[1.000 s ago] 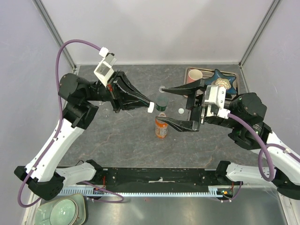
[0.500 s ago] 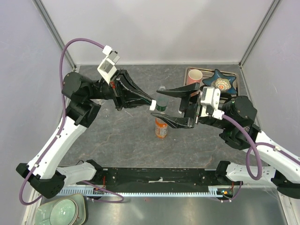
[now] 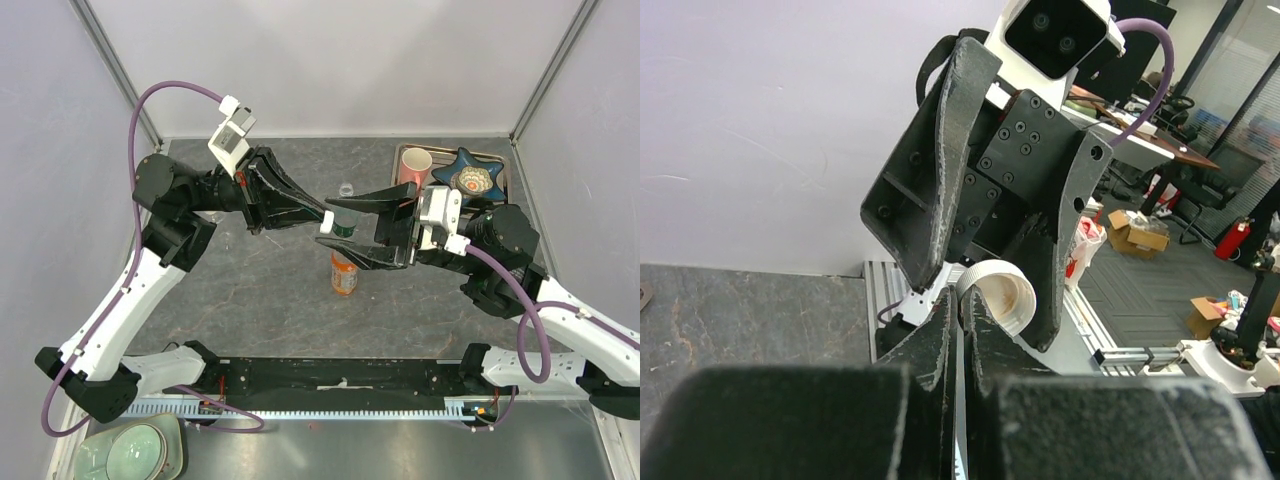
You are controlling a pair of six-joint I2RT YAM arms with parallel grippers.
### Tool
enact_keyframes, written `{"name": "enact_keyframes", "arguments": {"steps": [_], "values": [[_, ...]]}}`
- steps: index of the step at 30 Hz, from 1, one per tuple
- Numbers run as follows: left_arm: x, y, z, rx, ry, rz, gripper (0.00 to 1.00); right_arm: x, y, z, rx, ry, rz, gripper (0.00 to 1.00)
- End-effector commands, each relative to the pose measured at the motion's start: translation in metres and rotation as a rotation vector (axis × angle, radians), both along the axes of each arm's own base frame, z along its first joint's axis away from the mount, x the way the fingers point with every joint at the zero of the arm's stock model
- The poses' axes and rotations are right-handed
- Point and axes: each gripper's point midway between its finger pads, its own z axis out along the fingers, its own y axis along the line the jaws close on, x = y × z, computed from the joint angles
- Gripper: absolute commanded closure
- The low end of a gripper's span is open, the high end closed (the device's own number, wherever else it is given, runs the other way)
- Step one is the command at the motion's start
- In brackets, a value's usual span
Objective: Screw on the bottle caps
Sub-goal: Pick up the bottle cap from the center of the board.
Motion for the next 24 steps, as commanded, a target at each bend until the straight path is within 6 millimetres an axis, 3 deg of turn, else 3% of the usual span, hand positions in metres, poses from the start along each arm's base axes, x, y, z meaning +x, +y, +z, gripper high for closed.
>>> {"name": "enact_keyframes", "arguments": {"steps": [1, 15, 17, 18, 19, 22, 24], "values": [[-0.002, 0.003, 0.007, -0.023, 0.012, 0.005, 0.98, -0.001, -0.002, 0.003, 0.017, -0.004, -0.004, 0.40], [0.005, 0.002, -0.001, -0.010, 0.035, 0.038, 0.98, -0.004, -0.005, 0.005, 0.016, 0.014, -0.004, 0.65], [0.010, 0.002, -0.003, -0.015, 0.026, 0.067, 0.94, -0.004, -0.006, 0.006, 0.015, 0.018, -0.006, 0.67], [0.014, 0.003, -0.005, -0.009, 0.036, 0.086, 0.91, -0.004, -0.007, 0.005, 0.008, 0.023, -0.008, 0.70], [0.018, 0.003, -0.006, -0.011, 0.042, 0.107, 0.82, -0.006, -0.010, 0.008, 0.014, 0.023, -0.008, 0.72], [0.030, 0.005, -0.012, 0.007, 0.079, 0.164, 0.45, -0.007, -0.018, 0.009, 0.014, 0.037, -0.023, 0.76], [0.037, 0.007, -0.016, 0.019, 0.082, 0.193, 0.38, -0.007, -0.024, 0.009, 0.018, 0.044, -0.036, 0.78]]}}
